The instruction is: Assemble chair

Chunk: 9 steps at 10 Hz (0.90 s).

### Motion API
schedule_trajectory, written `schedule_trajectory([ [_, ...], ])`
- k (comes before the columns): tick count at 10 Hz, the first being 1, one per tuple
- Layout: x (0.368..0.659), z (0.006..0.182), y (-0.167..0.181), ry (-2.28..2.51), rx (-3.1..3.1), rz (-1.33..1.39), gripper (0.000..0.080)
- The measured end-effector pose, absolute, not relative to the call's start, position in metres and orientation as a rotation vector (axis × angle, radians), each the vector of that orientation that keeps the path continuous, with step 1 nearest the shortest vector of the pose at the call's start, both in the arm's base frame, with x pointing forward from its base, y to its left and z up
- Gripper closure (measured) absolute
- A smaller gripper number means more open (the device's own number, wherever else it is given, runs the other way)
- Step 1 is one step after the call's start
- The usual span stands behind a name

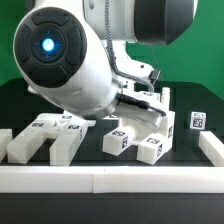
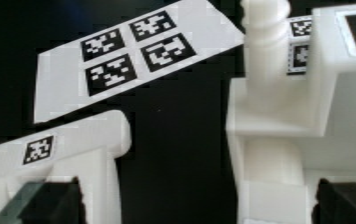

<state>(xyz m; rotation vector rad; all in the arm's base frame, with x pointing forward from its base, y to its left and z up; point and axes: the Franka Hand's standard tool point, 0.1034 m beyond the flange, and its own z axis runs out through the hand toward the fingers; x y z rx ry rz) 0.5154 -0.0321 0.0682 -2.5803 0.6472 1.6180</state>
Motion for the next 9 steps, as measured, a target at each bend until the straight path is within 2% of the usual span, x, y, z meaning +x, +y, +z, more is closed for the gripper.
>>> schedule_trajectory([
  [1, 0.517, 0.068, -0.033, 0.650, -2.585, 1.608, 0.0150],
  [3, 0.542, 0.067, -0.034, 0.636, -2.763, 1.311, 0.0150],
  [9, 0.563, 0.076, -0.042, 0.677, -2.950, 0.746, 0.0150],
])
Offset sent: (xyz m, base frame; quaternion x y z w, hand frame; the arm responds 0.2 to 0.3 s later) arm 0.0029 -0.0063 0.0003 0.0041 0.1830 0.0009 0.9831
